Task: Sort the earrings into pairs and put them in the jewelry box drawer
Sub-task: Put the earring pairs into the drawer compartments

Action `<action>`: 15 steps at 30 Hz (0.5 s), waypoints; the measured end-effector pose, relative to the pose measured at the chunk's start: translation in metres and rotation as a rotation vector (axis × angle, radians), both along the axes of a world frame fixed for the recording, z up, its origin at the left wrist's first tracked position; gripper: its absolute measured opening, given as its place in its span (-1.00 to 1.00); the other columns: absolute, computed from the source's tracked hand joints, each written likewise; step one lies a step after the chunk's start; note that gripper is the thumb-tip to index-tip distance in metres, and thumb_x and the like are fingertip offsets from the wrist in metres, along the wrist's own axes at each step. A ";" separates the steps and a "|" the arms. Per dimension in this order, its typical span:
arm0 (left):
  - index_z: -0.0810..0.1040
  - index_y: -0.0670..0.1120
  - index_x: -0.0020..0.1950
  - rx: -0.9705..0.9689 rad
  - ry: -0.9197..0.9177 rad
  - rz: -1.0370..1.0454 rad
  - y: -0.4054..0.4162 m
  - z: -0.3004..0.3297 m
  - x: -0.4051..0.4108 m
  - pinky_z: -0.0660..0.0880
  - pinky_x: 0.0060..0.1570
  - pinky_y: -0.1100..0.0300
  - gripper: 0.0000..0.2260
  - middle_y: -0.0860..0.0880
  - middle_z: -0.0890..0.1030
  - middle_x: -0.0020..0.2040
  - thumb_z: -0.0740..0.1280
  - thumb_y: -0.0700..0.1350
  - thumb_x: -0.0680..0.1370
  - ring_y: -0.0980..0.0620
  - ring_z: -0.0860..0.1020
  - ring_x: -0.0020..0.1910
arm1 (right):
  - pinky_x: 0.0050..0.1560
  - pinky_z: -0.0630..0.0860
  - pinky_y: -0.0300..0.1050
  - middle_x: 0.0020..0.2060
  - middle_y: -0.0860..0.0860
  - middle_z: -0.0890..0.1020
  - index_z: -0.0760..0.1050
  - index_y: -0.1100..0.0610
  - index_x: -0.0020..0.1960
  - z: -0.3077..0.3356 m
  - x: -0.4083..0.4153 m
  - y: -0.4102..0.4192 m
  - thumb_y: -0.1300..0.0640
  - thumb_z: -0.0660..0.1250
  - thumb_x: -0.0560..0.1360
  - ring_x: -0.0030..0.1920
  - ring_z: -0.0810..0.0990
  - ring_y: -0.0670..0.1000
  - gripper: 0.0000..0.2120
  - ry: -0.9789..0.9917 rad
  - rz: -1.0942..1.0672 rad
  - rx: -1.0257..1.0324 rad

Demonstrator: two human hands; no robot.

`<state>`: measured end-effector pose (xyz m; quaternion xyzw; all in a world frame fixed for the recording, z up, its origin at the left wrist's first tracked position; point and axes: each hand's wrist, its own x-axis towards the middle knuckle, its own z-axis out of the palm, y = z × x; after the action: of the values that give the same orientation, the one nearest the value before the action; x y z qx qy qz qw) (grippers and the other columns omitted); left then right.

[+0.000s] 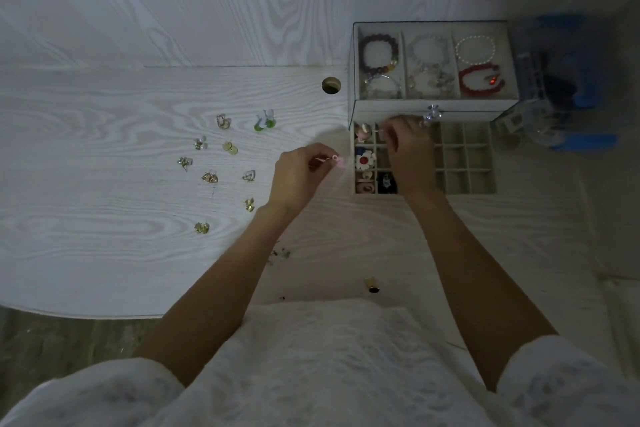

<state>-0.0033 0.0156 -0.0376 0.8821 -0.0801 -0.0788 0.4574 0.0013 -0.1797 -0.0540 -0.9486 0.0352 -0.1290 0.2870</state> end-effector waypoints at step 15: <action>0.59 -0.08 0.05 0.121 -0.229 -0.066 -0.090 -0.003 0.028 0.56 -0.21 0.04 -0.86 -0.10 0.68 -0.15 0.31 -0.16 0.51 -0.12 0.63 -0.20 | 0.01 0.46 -0.02 -0.04 0.19 0.62 0.57 0.28 0.01 0.007 -0.022 -0.009 0.35 0.25 0.42 0.00 0.54 0.21 -0.80 0.097 -0.041 -0.163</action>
<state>0.0246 -0.0741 -0.0410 0.9083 -0.1556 0.0027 0.3883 -0.0212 -0.1888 -0.0474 -0.9729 0.0578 -0.0913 0.2042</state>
